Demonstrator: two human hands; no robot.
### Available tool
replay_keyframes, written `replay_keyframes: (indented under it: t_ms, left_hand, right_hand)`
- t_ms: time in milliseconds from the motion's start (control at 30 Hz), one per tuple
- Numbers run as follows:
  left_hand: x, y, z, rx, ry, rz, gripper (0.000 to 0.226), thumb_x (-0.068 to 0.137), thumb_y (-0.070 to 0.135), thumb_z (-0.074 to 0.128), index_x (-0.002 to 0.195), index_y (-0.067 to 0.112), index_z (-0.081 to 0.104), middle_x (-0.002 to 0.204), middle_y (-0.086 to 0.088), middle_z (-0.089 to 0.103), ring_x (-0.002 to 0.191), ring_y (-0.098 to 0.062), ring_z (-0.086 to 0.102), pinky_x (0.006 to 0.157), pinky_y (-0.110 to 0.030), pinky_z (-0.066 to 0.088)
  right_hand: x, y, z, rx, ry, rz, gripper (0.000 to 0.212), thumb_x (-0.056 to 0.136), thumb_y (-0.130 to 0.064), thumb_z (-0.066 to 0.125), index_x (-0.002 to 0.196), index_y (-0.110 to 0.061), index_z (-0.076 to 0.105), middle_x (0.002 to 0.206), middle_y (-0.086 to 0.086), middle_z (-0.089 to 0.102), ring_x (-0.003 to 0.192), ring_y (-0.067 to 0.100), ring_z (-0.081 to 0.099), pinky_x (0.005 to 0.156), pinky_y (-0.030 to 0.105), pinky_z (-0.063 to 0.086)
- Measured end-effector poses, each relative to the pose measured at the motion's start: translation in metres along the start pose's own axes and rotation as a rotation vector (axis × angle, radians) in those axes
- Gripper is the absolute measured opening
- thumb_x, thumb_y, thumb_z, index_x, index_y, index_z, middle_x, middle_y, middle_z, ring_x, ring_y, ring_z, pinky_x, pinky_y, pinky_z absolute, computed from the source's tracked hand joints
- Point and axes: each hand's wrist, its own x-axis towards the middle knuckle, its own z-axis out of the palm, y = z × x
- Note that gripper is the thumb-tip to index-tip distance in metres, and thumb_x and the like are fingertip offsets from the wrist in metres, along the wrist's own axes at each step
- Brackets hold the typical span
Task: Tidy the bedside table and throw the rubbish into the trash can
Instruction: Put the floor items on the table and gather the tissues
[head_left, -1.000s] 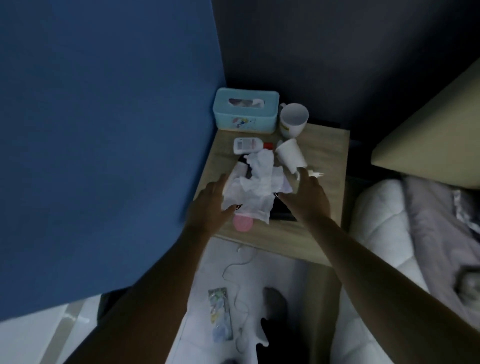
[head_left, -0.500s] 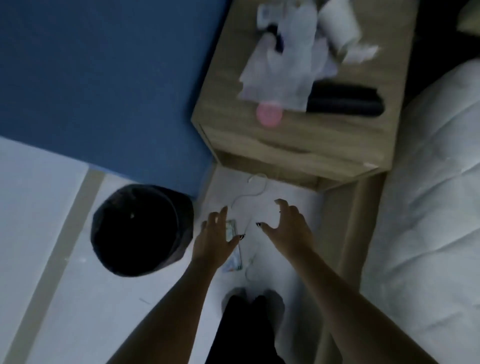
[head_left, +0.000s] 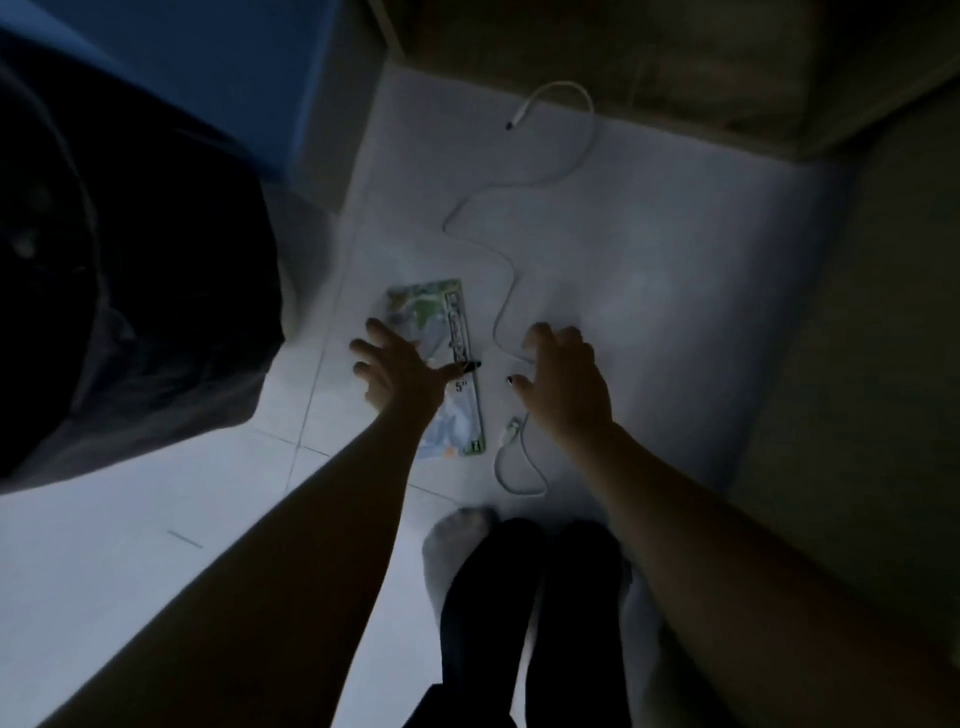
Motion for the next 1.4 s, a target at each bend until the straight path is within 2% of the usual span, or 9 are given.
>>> replay_keyframes:
  t_ms: [67, 300, 600, 767, 833, 900, 1000, 1233, 1400]
  left_hand:
    - [0.007, -0.007, 0.008, -0.117, 0.024, -0.009, 0.114, 0.052, 0.043, 0.090, 0.135, 0.012, 0.020, 0.134, -0.020, 0.037, 0.122, -0.039, 0.042, 0.098, -0.052, 0.042]
    - [-0.007, -0.007, -0.013, -0.193, -0.070, -0.002, 0.054, 0.072, 0.029, 0.080, 0.115, 0.003, 0.060, 0.117, -0.014, 0.067, 0.102, -0.030, 0.066, 0.082, -0.037, 0.057]
    - [-0.133, 0.044, -0.172, -0.262, -0.118, 0.110, 0.047, 0.076, 0.029, 0.077, 0.114, 0.004, 0.063, 0.111, -0.013, 0.068, 0.101, -0.030, 0.065, 0.078, -0.032, 0.052]
    - [-0.240, 0.089, -0.301, -0.194, -0.204, 0.221, 0.025, 0.080, 0.038, 0.070, 0.084, 0.014, 0.067, 0.067, 0.003, 0.055, 0.086, -0.025, 0.062, 0.072, -0.033, 0.046]
    - [-0.275, 0.121, -0.356, -0.249, -0.211, 0.242, 0.021, 0.081, 0.036, 0.069, 0.085, 0.016, 0.068, 0.084, -0.009, 0.067, 0.092, -0.026, 0.064, 0.075, -0.031, 0.048]
    - [-0.300, 0.157, -0.407, -0.293, -0.204, 0.264, 0.032, 0.085, 0.027, 0.069, 0.109, 0.007, 0.067, 0.116, -0.017, 0.066, 0.107, -0.029, 0.063, 0.081, -0.030, 0.047]
    - [-0.345, 0.220, -0.488, -0.450, -0.137, 0.325, 0.035, 0.081, 0.019, 0.073, 0.110, 0.001, 0.066, 0.109, -0.023, 0.068, 0.098, -0.034, 0.065, 0.079, -0.042, 0.052]
    - [-0.371, 0.332, -0.591, -0.621, 0.039, 0.489, 0.067, 0.075, 0.025, 0.078, 0.133, 0.007, 0.049, 0.131, -0.016, 0.057, 0.117, -0.034, 0.057, 0.094, -0.048, 0.051]
    - [-0.347, 0.373, -0.618, -0.668, 0.124, 0.451, 0.052, 0.080, 0.016, 0.074, 0.122, -0.001, 0.049, 0.124, -0.023, 0.059, 0.113, -0.037, 0.058, 0.092, -0.040, 0.048]
  right_hand:
    - [0.000, 0.004, 0.011, -0.032, 0.019, -0.049, 0.020, 0.094, -0.025, 0.054, 0.107, -0.010, 0.056, 0.111, 0.015, 0.054, 0.103, 0.031, 0.054, 0.074, 0.035, 0.046]
    - [-0.022, 0.006, -0.014, -0.048, 0.055, -0.075, 0.017, 0.096, -0.019, 0.051, 0.095, -0.006, 0.061, 0.096, 0.015, 0.063, 0.091, 0.030, 0.061, 0.067, 0.030, 0.039]
    - [-0.130, -0.069, -0.182, -0.038, 0.093, -0.046, 0.020, 0.098, -0.020, 0.046, 0.101, -0.007, 0.062, 0.101, 0.012, 0.064, 0.095, 0.028, 0.060, 0.067, 0.027, 0.033]
    - [-0.225, -0.106, -0.310, -0.004, 0.231, -0.066, 0.017, 0.079, -0.020, 0.071, 0.072, -0.017, 0.056, 0.067, 0.004, 0.064, 0.065, 0.022, 0.065, 0.056, 0.028, 0.047]
    - [-0.235, -0.112, -0.368, 0.055, 0.200, -0.096, 0.040, 0.052, -0.020, 0.091, 0.063, -0.021, 0.052, 0.050, -0.001, 0.056, 0.045, 0.010, 0.059, 0.046, 0.021, 0.043]
    - [-0.262, -0.146, -0.453, 0.058, 0.229, -0.100, 0.029, 0.059, -0.026, 0.087, 0.069, -0.024, 0.060, 0.059, -0.001, 0.062, 0.055, 0.009, 0.063, 0.052, 0.017, 0.042]
    - [-0.312, -0.192, -0.573, 0.061, 0.384, -0.124, 0.020, 0.090, -0.029, 0.052, 0.090, -0.015, 0.066, 0.082, 0.000, 0.062, 0.083, 0.015, 0.062, 0.069, 0.023, 0.038]
    - [-0.319, -0.247, -0.741, 0.044, 0.648, -0.209, 0.014, 0.091, -0.019, 0.055, 0.087, -0.013, 0.067, 0.084, 0.004, 0.066, 0.073, 0.018, 0.060, 0.052, 0.020, 0.029]
    - [-0.281, -0.258, -0.799, 0.001, 0.721, -0.176, 0.014, 0.089, -0.017, 0.057, 0.078, -0.016, 0.065, 0.072, 0.000, 0.061, 0.068, 0.018, 0.058, 0.052, 0.021, 0.029]
